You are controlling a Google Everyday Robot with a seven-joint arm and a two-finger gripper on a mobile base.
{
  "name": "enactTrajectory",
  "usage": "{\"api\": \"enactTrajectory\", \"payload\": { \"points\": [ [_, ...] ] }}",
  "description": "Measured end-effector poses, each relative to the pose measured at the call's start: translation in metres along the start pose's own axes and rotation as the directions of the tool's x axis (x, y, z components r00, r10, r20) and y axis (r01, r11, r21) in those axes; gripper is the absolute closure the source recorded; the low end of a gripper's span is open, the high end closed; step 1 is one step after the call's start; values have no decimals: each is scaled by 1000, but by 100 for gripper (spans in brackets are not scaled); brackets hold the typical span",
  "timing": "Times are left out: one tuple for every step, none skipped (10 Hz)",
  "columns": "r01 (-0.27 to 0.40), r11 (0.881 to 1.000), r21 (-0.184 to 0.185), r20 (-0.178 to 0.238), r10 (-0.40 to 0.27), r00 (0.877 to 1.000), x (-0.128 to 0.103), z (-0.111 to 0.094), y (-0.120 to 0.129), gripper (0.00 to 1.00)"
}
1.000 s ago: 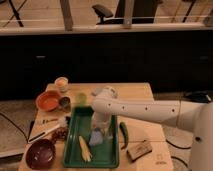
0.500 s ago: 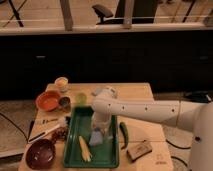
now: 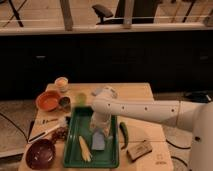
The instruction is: Place sponge in tray
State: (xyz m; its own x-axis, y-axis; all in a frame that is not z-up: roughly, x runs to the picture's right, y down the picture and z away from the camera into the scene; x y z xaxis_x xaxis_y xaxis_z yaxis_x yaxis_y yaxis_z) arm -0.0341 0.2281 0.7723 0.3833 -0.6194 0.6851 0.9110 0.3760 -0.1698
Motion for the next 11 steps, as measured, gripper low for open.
{"api": "enactTrajectory", "payload": {
  "points": [
    [3, 1000, 1, 1, -3, 1000, 0, 0, -1, 20],
    [7, 1000, 2, 2, -7, 1000, 0, 0, -1, 20],
    [10, 1000, 2, 2, -10, 1000, -1, 0, -1, 20],
    [17, 1000, 5, 2, -17, 1000, -1, -1, -2, 20],
    [28, 1000, 10, 2, -28, 1000, -2, -1, -3, 20],
    [36, 999, 13, 2, -36, 999, -2, -2, -3, 20],
    [41, 999, 17, 2, -41, 999, -3, -2, -4, 20],
    [42, 999, 17, 1, -42, 999, -3, -2, -4, 20],
    [42, 999, 17, 2, -42, 999, -3, -2, -4, 20],
    [42, 999, 17, 1, -42, 999, -3, -2, -4, 20],
    [42, 999, 17, 1, -42, 999, -3, -2, -4, 20]
  ]
}}
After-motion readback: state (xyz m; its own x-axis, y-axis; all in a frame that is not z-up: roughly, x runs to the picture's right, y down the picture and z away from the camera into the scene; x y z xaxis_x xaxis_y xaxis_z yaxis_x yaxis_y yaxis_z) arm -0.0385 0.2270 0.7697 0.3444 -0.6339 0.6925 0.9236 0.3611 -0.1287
